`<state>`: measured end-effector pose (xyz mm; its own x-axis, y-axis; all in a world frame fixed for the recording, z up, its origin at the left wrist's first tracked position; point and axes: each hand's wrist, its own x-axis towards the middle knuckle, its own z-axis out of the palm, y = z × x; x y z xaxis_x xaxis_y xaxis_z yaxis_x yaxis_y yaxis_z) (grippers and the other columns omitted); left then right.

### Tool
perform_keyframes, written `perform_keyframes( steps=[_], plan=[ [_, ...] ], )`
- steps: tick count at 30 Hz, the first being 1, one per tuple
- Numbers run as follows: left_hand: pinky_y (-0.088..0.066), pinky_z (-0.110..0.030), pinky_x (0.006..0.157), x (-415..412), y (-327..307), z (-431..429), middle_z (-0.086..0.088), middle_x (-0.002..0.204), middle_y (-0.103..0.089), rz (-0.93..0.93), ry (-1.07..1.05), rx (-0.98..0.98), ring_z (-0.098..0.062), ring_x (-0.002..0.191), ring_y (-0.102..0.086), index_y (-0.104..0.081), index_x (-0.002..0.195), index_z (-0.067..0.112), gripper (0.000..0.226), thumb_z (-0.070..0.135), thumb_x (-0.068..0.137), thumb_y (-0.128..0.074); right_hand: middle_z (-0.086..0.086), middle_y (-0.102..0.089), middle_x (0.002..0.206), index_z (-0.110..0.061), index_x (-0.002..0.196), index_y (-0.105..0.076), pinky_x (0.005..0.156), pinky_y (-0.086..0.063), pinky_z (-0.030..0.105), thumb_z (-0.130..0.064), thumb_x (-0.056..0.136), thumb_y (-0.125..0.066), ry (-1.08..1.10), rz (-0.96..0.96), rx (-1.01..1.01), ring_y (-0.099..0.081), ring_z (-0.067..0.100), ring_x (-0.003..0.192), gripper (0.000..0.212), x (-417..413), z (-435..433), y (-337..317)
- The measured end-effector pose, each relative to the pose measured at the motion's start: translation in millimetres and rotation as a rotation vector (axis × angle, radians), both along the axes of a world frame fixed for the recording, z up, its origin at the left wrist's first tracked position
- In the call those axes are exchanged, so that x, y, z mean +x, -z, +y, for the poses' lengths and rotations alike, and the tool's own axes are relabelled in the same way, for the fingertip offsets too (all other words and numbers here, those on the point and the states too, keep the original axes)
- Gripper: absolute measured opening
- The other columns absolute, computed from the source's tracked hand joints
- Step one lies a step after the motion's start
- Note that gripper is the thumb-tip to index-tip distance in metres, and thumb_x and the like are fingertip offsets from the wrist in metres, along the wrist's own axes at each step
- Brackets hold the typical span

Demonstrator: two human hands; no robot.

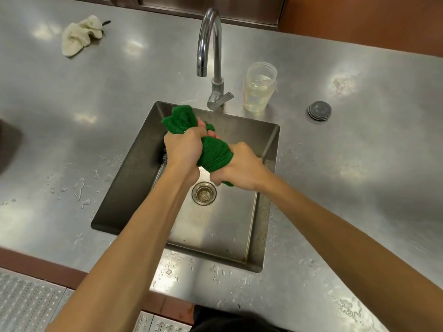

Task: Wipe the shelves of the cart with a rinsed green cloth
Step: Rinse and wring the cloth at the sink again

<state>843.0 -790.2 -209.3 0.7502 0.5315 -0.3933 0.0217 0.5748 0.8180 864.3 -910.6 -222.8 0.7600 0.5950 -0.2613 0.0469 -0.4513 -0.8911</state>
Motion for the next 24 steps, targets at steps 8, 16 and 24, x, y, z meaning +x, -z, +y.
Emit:
perform_keyframes(
  steps=[8,16,24],
  plan=[
    [-0.053,-0.034,0.067,-6,-1,16,-0.005,0.056,-0.044,-0.135,0.312,-0.111,-0.019,0.055,-0.047,-0.053,0.062,0.015,0.028,-0.012,0.069,-0.05,0.0,-0.042,0.049,-0.013,0.047,-0.048,0.042,-0.025,0.018,0.002,0.048,-0.066,-0.113,0.35,0.125,-0.037,0.012,0.042,0.024,-2,-1,-4],
    [-0.055,-0.026,0.06,-1,-23,17,0.0,0.049,-0.045,-0.208,0.517,-0.213,-0.014,0.049,-0.05,-0.057,0.051,0.021,0.033,-0.006,0.067,-0.045,0.002,-0.038,0.049,0.005,0.077,-0.048,0.035,-0.022,0.008,-0.005,0.049,-0.062,-0.321,0.843,0.437,-0.026,0.003,0.028,0.032,-6,-4,1],
    [-0.054,-0.024,0.059,4,-21,11,0.001,0.048,-0.046,-0.242,0.612,-0.346,-0.012,0.047,-0.052,-0.057,0.052,0.02,0.038,-0.008,0.071,-0.04,-0.005,-0.042,0.049,-0.007,0.085,-0.042,0.032,-0.023,0.009,-0.005,0.058,-0.076,-0.539,1.167,0.647,-0.029,0.0,0.032,0.043,-4,-7,13]
  ],
)
